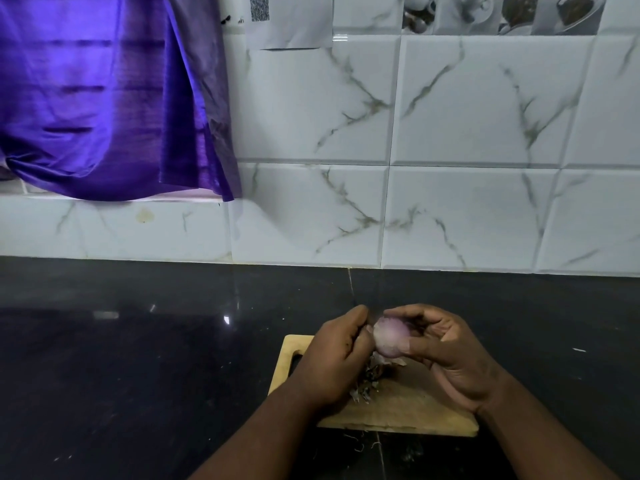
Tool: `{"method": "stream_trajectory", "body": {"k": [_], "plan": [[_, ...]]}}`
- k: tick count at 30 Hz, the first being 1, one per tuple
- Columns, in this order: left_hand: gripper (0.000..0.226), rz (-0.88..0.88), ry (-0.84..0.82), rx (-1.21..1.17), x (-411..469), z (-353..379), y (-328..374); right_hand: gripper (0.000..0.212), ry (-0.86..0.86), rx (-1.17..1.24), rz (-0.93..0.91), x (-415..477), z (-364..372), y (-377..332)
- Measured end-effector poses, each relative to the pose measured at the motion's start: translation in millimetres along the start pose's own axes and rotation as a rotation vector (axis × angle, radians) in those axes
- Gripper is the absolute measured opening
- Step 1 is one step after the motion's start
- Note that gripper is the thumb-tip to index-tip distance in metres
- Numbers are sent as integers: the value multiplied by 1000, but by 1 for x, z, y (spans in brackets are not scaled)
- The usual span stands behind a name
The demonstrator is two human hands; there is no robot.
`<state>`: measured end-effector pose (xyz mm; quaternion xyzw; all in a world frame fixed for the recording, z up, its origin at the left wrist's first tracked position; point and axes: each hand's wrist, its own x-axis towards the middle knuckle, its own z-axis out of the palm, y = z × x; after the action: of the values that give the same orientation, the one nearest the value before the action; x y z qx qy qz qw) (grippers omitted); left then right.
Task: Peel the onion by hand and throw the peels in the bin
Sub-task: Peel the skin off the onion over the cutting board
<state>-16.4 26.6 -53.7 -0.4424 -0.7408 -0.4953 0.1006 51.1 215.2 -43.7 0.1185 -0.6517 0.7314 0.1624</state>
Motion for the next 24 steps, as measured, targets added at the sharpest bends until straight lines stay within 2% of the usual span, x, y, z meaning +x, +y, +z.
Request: {"method": "stream_trajectory", "body": {"k": [2,5,7,12,18,21,24], "plan": [[20,0,7,-13,0,0,-1,62,-9,19,5,-1,1,-2],[20,-33,12,-84,1,0,3,57,-14,75,22,-1,2,-4],[21,-58,25,-123,1,1,4,66,-13,97,24,0,3,-4],[18,-52,60,-15,2,2,-3,72,0,182,35,2,0,-4],[36,7,151,161,3,0,-4,52,-13,276,50,3,-3,-6],[21,47,228,147,4,-2,-2,61,-23,261,56,4,-2,-5],[8,81,265,78,5,-2,1,54,-19,262,57,4,-3,-4]]}}
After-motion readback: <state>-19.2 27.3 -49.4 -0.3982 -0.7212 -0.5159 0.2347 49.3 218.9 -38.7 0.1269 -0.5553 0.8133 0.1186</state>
